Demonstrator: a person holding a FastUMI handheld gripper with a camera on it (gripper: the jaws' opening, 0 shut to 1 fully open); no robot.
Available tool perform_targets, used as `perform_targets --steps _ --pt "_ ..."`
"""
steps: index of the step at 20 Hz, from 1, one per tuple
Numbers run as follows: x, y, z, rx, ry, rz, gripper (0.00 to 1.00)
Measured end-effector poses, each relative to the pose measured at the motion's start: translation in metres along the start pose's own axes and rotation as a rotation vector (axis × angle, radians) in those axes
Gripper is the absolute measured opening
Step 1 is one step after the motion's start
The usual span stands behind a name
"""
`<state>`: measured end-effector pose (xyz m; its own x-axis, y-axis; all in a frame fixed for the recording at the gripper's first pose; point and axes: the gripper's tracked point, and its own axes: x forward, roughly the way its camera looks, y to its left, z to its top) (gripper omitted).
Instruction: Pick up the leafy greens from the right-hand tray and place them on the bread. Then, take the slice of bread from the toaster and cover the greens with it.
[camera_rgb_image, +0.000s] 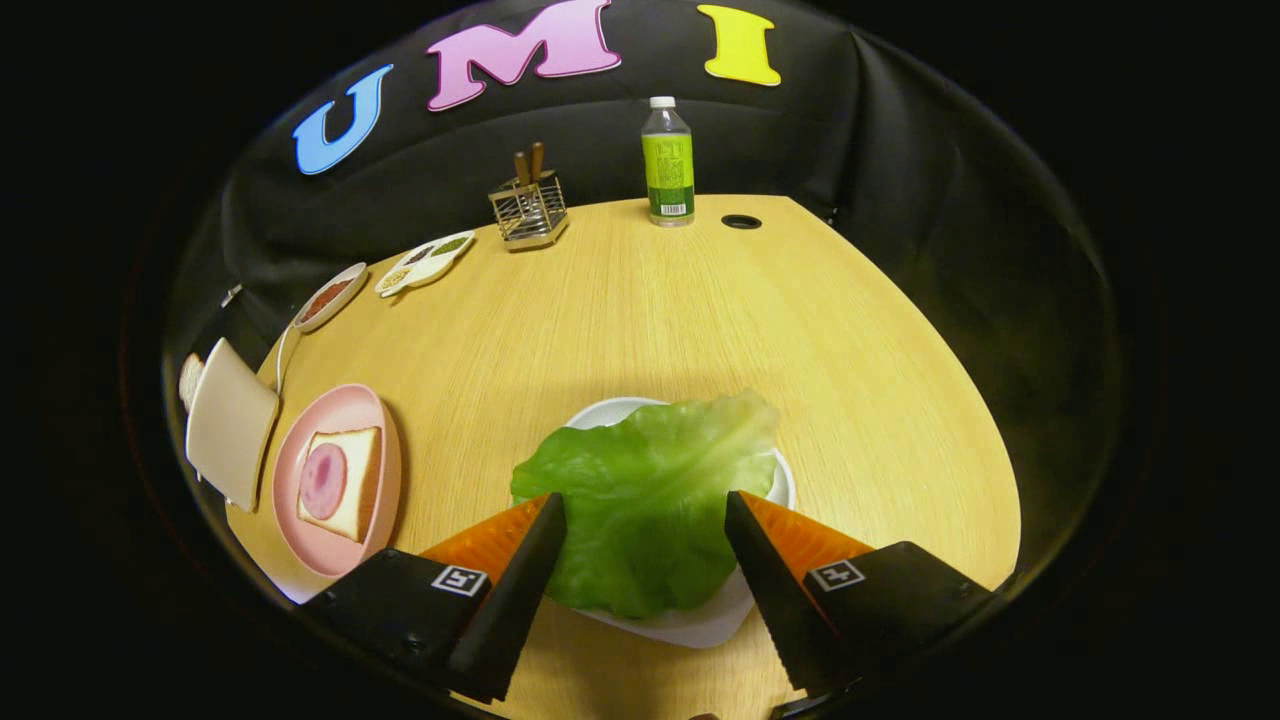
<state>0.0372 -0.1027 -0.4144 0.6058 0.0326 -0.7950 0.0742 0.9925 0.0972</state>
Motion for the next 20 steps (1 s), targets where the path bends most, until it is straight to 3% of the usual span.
perform_targets --steps 4,6,8,10,13,15,16,20 --pt "0.0088 -0.0038 0.0011 -0.022 -0.013 -0.043 0.99" --pt "0.0102 -0.0044 0.0009 -0.050 -0.014 -0.061 0.86" --pt "0.0102 -0.0011 0.0005 -0.057 -0.007 -0.053 0.83" --pt "0.0114 -0.0005 0.0017 -0.057 -0.005 -0.051 0.67" --pt "0.0097 0.0004 0.0013 -0.054 -0.001 -0.056 0.24" --pt "0.0105 0.0017 0.0005 -0.034 0.016 -0.054 0.21" --pt "0.0095 0.0008 -0.0007 -0.014 0.027 -0.050 0.10" --pt "0.0029 0.0015 -0.0041 0.033 0.079 -0.048 0.06"
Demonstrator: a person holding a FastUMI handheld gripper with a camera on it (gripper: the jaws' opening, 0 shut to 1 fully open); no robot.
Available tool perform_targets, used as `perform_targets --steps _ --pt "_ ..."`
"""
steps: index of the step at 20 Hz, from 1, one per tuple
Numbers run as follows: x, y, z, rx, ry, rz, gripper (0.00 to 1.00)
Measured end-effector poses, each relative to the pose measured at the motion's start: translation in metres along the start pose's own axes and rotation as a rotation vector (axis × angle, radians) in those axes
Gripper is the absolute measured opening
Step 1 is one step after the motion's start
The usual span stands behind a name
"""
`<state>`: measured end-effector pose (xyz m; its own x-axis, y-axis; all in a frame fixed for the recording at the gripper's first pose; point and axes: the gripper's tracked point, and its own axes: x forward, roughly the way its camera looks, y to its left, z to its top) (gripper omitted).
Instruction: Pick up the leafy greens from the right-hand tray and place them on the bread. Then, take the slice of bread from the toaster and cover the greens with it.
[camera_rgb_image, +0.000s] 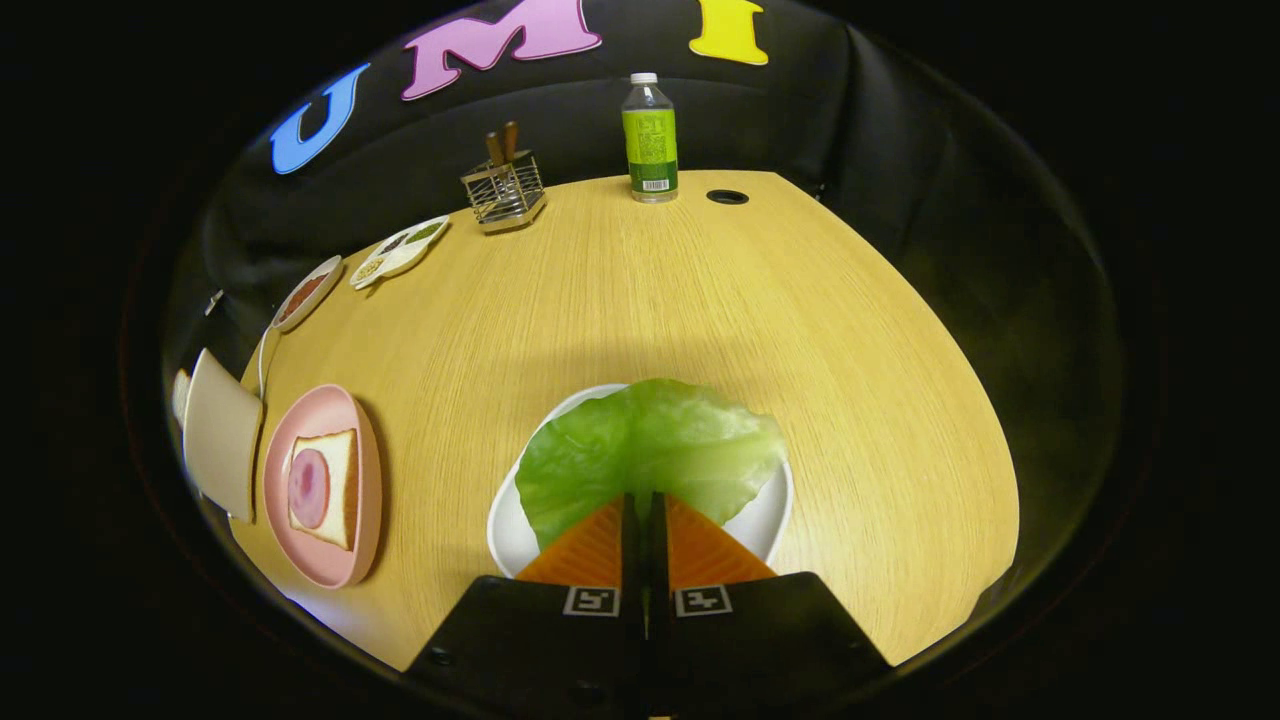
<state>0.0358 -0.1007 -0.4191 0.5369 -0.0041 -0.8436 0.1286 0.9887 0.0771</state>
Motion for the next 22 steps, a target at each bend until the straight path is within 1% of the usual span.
perform_targets --steps 4,7,10,14,19,22 --pt "-0.026 0.003 0.016 -0.016 -0.059 -0.017 0.06" --pt "-0.051 0.013 0.032 -0.003 -0.105 -0.020 0.06" --pt "-0.079 0.035 0.051 0.021 -0.156 -0.005 0.06" --pt "-0.110 0.071 0.069 -0.022 -0.218 0.014 0.05" --pt "-0.125 0.135 0.071 -0.083 -0.224 0.093 0.05" --pt "-0.124 0.176 0.067 -0.126 -0.213 0.150 0.05"
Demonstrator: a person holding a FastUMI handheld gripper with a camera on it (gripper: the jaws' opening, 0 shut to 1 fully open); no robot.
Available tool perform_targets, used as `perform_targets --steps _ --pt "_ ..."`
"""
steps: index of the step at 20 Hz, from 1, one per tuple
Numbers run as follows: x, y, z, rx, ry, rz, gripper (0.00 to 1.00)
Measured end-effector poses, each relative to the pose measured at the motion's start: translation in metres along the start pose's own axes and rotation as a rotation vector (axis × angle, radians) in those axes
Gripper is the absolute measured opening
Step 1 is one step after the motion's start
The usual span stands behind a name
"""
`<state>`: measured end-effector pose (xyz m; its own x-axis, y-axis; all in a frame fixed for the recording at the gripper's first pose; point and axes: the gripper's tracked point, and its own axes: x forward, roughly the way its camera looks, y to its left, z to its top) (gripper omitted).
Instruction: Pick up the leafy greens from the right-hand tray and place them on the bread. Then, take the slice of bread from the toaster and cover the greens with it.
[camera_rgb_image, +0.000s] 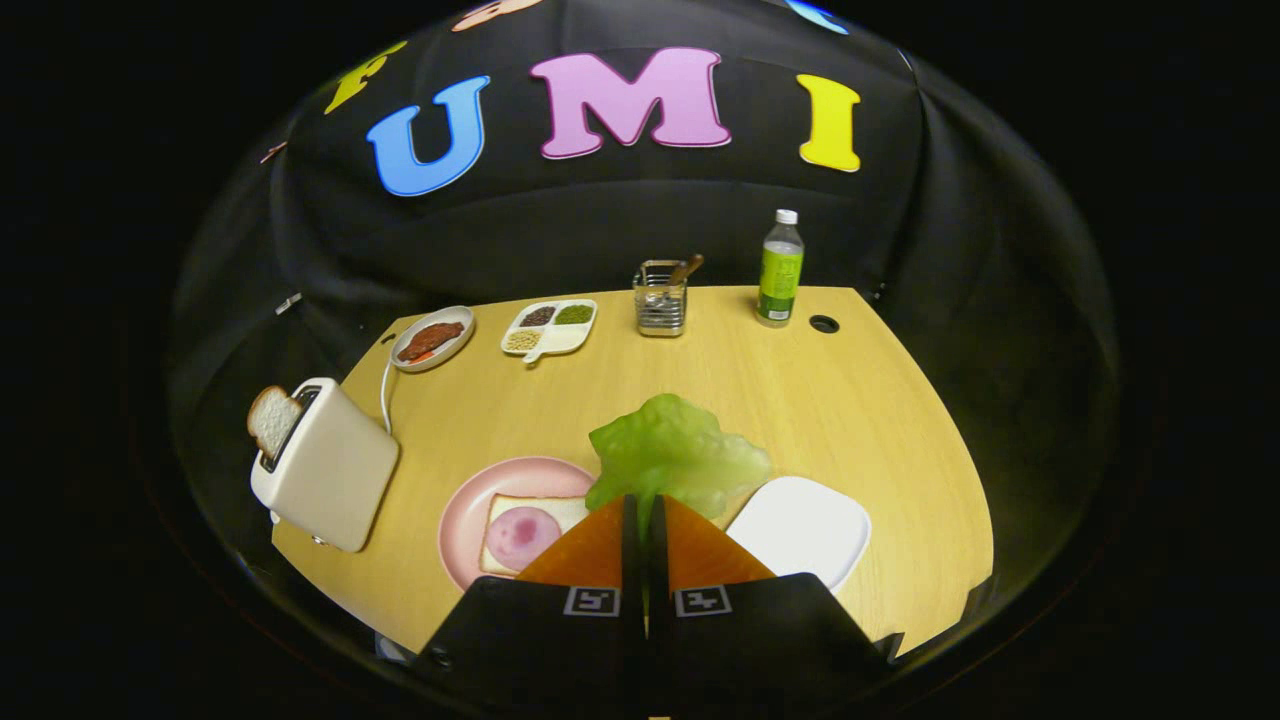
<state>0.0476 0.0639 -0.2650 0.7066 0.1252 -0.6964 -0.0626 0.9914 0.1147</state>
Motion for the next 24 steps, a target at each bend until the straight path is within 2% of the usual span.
perform_targets --steps 4,10,18,22,24 --pt "0.010 0.052 -0.017 -0.028 0.057 0.096 0.05" --pt "0.032 0.094 -0.047 -0.062 0.135 0.148 0.05" --pt "0.056 0.097 -0.078 -0.070 0.212 0.116 0.10" --pt "0.063 0.091 -0.081 -0.073 0.224 0.103 0.21" --pt "0.064 0.089 -0.081 -0.072 0.231 0.094 0.34"
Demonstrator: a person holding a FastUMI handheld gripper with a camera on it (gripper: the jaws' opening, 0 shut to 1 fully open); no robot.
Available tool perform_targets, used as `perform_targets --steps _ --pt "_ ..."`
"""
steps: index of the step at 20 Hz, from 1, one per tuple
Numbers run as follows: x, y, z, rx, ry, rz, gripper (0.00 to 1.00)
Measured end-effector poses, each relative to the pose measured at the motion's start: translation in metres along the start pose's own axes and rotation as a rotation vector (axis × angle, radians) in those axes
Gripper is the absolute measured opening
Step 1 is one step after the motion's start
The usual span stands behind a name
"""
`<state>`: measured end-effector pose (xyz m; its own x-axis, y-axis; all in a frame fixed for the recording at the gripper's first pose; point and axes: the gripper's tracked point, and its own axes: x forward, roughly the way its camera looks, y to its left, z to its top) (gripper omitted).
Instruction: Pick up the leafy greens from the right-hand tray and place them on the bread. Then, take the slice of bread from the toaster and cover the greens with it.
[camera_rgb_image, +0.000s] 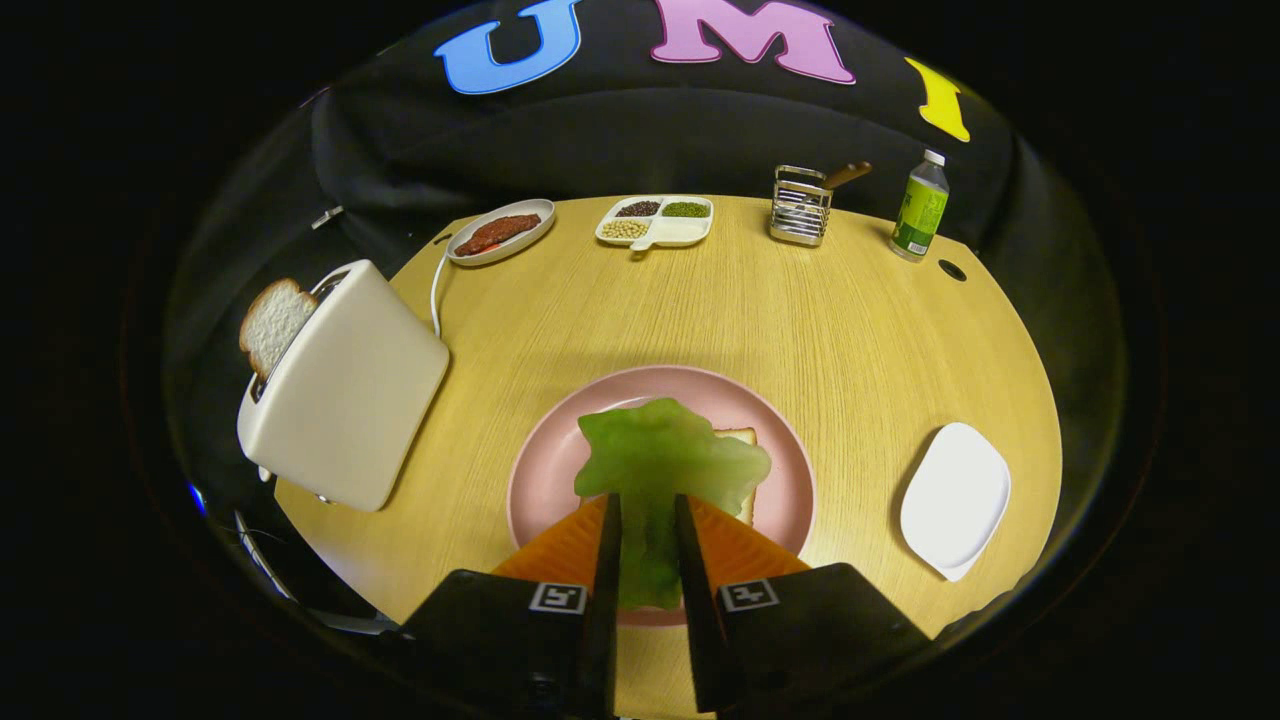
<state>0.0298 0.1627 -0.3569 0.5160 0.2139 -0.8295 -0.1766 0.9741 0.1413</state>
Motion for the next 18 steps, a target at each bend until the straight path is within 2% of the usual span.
perform_targets --steps 1,2,3,8,9,10,13,18 --pt "0.001 0.000 0.000 0.002 0.001 0.000 0.50" --pt "0.001 0.001 0.000 0.002 0.003 0.005 0.61" --pt "0.000 0.001 0.000 -0.001 0.003 0.008 0.68" --pt "-0.009 0.006 0.005 -0.007 -0.020 0.029 0.89" --pt "-0.014 0.006 0.010 -0.009 -0.039 0.033 0.98" --pt "-0.018 0.009 0.016 -0.016 -0.060 0.035 1.00" --pt "-0.042 0.023 0.044 -0.058 -0.150 0.051 0.99" --pt "-0.088 0.071 0.099 -0.139 -0.312 0.116 0.99"
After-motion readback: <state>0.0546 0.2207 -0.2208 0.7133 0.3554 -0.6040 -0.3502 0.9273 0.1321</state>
